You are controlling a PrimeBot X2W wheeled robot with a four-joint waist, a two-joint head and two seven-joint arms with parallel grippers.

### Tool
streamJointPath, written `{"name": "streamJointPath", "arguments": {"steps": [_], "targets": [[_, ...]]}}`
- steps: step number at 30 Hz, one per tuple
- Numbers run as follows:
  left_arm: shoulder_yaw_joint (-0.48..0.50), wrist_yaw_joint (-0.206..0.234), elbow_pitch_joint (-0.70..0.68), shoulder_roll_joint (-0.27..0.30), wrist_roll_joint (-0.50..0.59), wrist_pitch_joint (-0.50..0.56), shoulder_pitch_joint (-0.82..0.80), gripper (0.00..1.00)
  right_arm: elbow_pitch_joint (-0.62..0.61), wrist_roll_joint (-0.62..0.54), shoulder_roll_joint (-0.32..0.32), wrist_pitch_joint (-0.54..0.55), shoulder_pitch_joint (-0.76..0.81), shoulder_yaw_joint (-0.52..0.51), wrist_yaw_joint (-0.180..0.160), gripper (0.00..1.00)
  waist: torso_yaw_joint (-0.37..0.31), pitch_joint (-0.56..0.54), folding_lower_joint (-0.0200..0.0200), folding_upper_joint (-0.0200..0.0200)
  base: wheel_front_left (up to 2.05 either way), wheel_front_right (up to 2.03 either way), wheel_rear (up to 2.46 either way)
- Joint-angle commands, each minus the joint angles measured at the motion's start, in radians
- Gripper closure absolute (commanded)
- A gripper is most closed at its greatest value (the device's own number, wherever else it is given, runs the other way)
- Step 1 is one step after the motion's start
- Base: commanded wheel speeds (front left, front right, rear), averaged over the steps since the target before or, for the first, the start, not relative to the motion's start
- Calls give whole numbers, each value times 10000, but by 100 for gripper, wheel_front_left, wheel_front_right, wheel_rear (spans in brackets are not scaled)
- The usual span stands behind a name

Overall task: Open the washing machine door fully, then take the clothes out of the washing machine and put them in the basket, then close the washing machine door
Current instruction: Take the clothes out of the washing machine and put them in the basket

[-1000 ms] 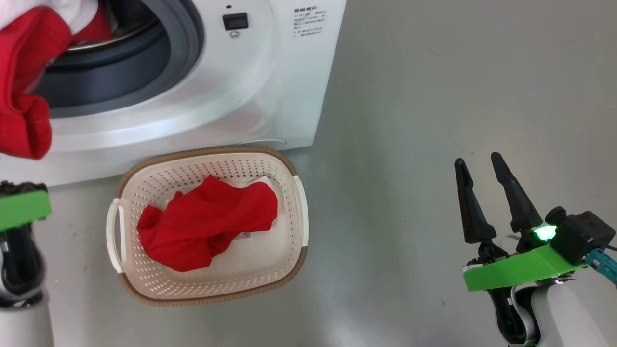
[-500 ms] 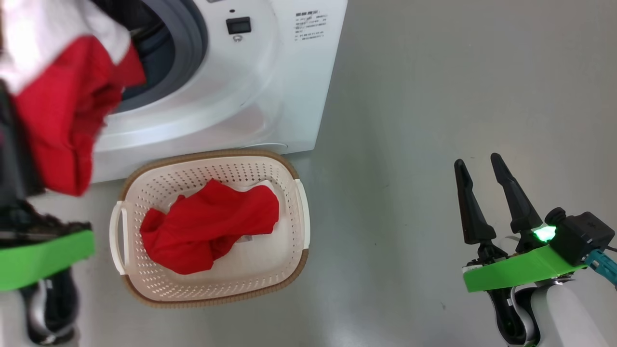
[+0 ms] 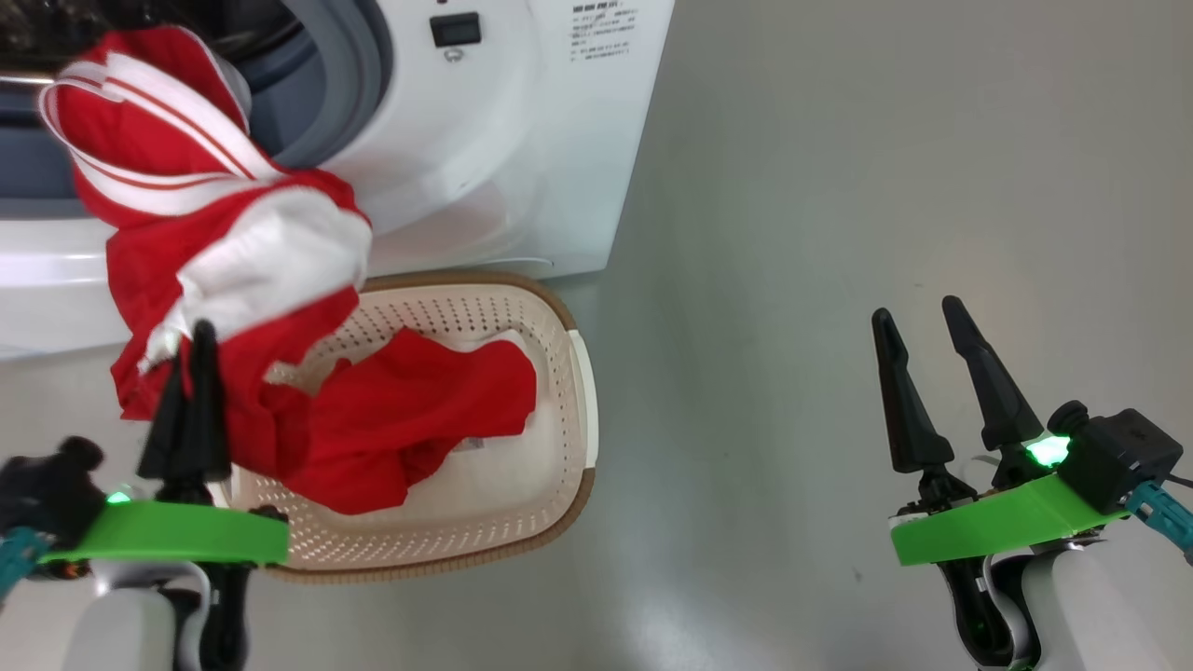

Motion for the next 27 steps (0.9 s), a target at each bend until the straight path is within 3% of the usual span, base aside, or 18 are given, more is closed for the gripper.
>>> {"name": "streamJointPath", "arguments": {"steps": [1, 17, 24, 25, 27], "targets": [[123, -55, 403, 330, 150, -51, -163, 100, -266, -4, -10, -63, 8, 270, 4, 0, -18, 242, 0, -1, 0, 0, 0], [-1122, -55, 4202, 603, -17, -51, -1823, 100, -484, 66, -10, -63, -430, 268, 4, 0, -169, 1471, 0, -1, 0, 0, 0], [-1424, -55, 5022, 765, -47, -51, -2623, 100, -588, 83, -10, -63, -656, 256, 4, 0, -224, 2052, 0, -1, 0, 0, 0], [-1467, -55, 5099, 795, -35, -51, -2717, 98, -598, 85, -10, -63, -681, 256, 4, 0, -236, 2102, 0, -1, 0, 0, 0], [-1525, -55, 5245, 857, -42, -51, -2905, 84, -618, 95, -10, -63, -743, 267, 4, 0, -267, 2217, 0, -1, 0, 0, 0]]}}
